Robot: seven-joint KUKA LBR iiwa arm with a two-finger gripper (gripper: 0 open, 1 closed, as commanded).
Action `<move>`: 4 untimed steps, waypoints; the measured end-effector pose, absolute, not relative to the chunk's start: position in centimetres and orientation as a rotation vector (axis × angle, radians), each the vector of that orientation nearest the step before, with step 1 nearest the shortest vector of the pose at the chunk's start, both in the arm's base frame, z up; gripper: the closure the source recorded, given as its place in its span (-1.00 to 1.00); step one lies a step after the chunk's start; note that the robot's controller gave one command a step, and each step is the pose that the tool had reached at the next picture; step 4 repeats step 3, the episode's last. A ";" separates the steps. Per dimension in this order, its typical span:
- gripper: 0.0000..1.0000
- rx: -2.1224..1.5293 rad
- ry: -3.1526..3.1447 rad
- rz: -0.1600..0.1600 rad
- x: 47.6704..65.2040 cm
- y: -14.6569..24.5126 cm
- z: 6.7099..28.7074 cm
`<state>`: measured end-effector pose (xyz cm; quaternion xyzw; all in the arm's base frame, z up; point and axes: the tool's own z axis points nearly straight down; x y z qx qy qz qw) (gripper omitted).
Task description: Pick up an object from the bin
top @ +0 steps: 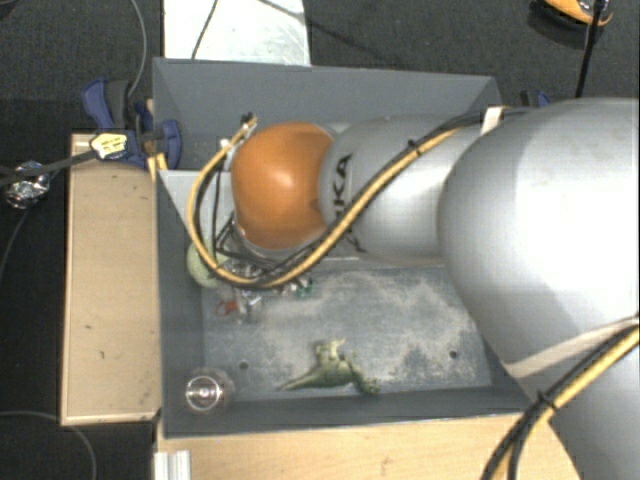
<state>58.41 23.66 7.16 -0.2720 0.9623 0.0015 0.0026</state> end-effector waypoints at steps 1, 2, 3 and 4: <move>1.00 -0.854 3.022 0.004 58.3 23.6 7.7; 1.00 -0.851 3.024 0.004 58.2 23.6 9.8; 1.00 -0.848 3.015 0.005 58.4 23.7 11.4; 1.00 -0.848 3.015 0.005 58.4 23.7 11.4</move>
Offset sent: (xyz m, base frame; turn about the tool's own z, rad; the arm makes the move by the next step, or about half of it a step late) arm -0.0001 0.0000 0.0504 0.0000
